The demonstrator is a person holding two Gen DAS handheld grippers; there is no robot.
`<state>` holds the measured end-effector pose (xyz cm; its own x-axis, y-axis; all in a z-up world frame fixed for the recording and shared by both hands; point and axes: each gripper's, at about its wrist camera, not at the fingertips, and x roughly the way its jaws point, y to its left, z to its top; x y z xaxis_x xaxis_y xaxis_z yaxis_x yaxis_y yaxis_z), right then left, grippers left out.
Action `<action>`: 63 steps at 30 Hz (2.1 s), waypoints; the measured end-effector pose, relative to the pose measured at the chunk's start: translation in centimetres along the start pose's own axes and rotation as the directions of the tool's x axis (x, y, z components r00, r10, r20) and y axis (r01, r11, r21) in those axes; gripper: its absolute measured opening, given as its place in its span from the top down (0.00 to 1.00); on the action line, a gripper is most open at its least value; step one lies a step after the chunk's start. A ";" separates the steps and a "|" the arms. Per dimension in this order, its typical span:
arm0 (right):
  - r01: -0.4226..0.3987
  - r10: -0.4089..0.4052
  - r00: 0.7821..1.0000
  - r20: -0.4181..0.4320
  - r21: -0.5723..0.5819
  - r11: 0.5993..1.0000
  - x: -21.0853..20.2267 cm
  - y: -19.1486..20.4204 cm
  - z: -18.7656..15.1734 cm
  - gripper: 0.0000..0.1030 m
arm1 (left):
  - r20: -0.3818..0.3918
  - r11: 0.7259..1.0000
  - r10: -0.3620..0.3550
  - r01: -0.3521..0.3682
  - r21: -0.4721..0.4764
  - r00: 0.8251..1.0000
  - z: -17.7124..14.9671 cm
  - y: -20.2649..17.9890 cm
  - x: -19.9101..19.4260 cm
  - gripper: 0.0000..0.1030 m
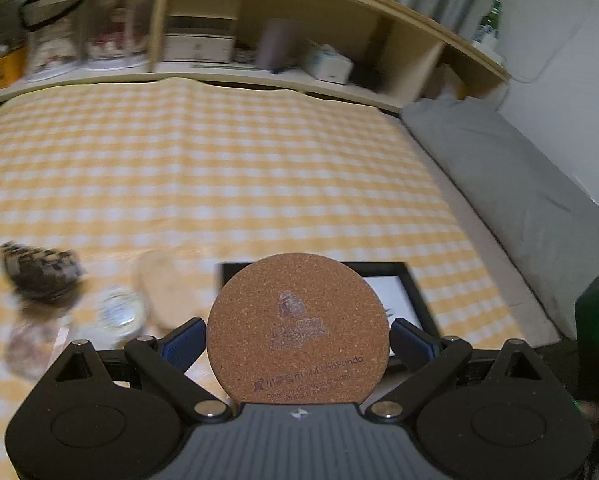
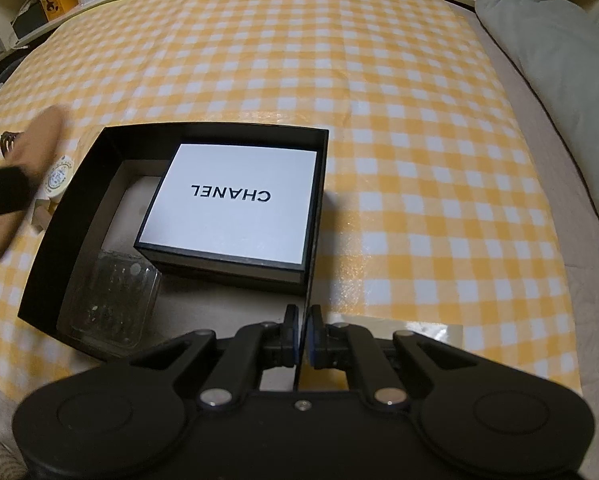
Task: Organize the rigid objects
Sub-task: 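Carry the cork coaster with the left tool over the CHANEL box, then lower the cork coaster onto the CHANEL box and open the left tool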
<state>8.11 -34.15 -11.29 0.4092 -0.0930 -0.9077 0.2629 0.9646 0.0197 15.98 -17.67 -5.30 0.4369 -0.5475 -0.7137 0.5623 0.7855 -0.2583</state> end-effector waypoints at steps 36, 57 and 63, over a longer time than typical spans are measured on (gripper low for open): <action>-0.022 0.022 1.000 -0.002 0.008 1.000 -0.9 -0.8 -0.2 0.94 | -0.057 0.998 0.024 -0.028 -0.056 0.998 0.8 -2.7 5.0 0.00; -0.019 0.019 1.000 -0.005 0.005 1.000 -0.7 -0.4 0.1 0.94 | 0.141 0.983 0.172 -0.178 0.033 0.975 1.8 2.6 -5.3 0.00; -0.018 0.018 1.000 -0.005 0.005 1.000 -0.7 -0.4 0.1 0.94 | 0.199 0.947 0.309 -0.320 0.025 0.930 1.1 6.0 -7.2 0.00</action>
<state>7.81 -34.49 -10.65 0.4097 -0.0746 -0.9091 0.2596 0.9650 0.0378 16.99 -9.28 -0.96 0.7199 -0.3235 -0.6141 0.4099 0.9121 0.0000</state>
